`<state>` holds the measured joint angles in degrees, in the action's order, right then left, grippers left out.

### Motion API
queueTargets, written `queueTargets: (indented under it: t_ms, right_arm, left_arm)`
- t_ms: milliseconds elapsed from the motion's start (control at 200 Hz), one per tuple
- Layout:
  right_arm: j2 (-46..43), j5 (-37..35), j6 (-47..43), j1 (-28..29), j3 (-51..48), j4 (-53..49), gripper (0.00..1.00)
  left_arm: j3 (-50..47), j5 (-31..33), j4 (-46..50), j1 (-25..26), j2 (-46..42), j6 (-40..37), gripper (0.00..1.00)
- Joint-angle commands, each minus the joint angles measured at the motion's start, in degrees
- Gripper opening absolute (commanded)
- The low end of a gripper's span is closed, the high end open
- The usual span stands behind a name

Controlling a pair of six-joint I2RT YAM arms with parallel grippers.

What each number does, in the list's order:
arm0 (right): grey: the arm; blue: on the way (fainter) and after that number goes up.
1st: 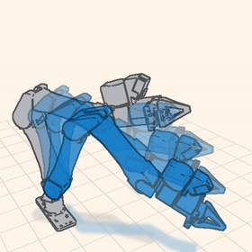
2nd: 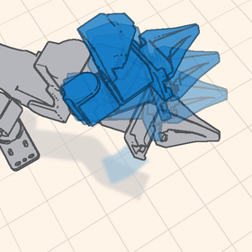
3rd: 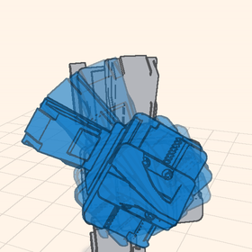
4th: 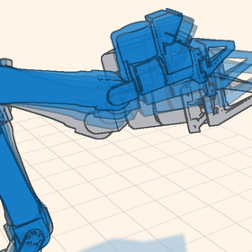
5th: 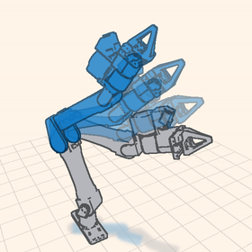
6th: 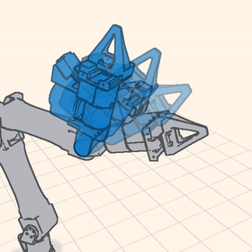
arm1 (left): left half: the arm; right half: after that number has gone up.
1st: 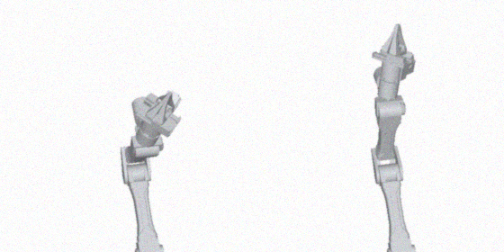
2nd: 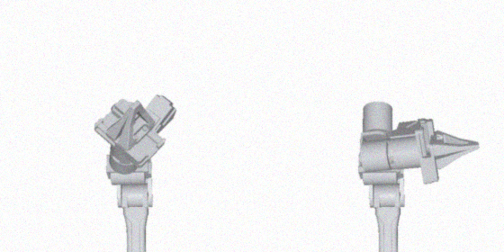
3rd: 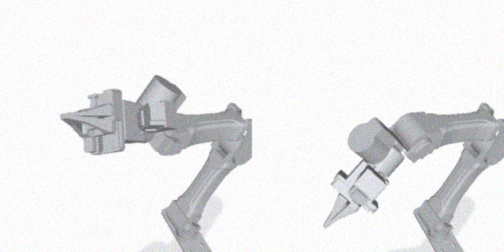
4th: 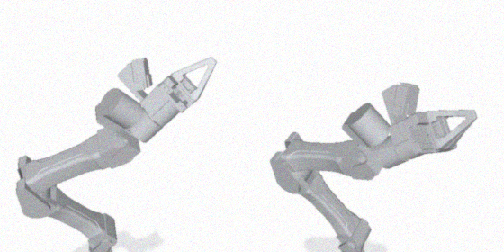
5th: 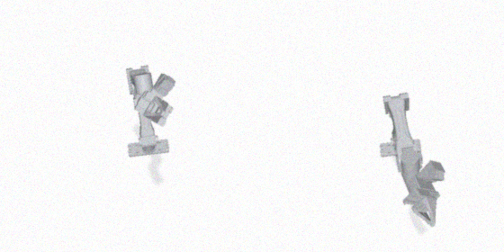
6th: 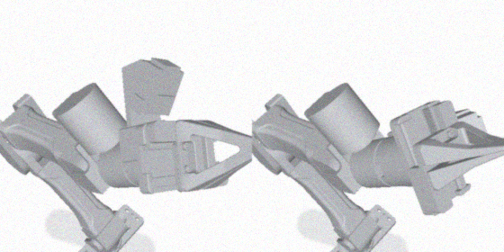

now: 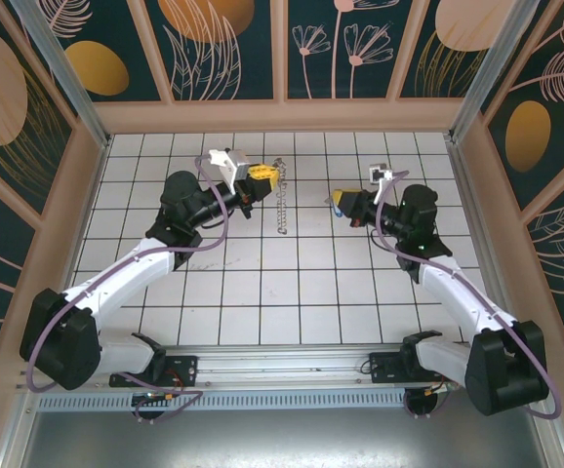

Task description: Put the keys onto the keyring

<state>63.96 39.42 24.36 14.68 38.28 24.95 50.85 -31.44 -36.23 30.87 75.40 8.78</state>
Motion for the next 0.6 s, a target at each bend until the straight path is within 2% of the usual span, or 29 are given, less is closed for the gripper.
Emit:
queueTargets:
  t_ms: [0, 265, 450, 591]
  right_arm:
    - [1.43, 3.15, 0.05, -0.20, 4.00, 6.22, 0.00]
    - [4.22, 7.76, -1.16, 0.03, 8.44, 8.19, 0.00]
    - [4.06, 9.04, -4.07, 1.29, 9.30, 6.63, 0.00]
    - [3.91, 9.88, -7.97, 3.14, 10.55, 3.01, 0.00]
  left_arm:
    - [-0.39, -1.14, -3.25, 0.20, 0.38, -4.83, 0.00]
    - [0.39, -5.43, -4.49, 0.22, 2.27, -6.61, 0.00]
    - [0.26, -6.90, -6.31, 0.21, 2.22, -5.63, 0.00]
    - [-0.10, -7.13, -6.02, 0.19, 1.77, -8.22, 0.00]
